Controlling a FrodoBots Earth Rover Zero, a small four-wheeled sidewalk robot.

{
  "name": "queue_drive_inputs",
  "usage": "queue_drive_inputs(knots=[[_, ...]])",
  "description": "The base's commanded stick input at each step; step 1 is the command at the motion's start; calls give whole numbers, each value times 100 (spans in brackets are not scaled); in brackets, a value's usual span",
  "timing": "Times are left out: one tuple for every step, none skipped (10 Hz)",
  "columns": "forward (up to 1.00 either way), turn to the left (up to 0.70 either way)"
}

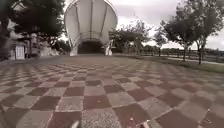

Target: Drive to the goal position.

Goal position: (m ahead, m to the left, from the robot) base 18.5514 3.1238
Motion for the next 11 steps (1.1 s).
queue_drive_inputs(knots=[[50,0],[50,0],[50,0],[50,0],[50,0],[50,0],[50,0],[50,0],[50,0],[50,0],[50,0]])
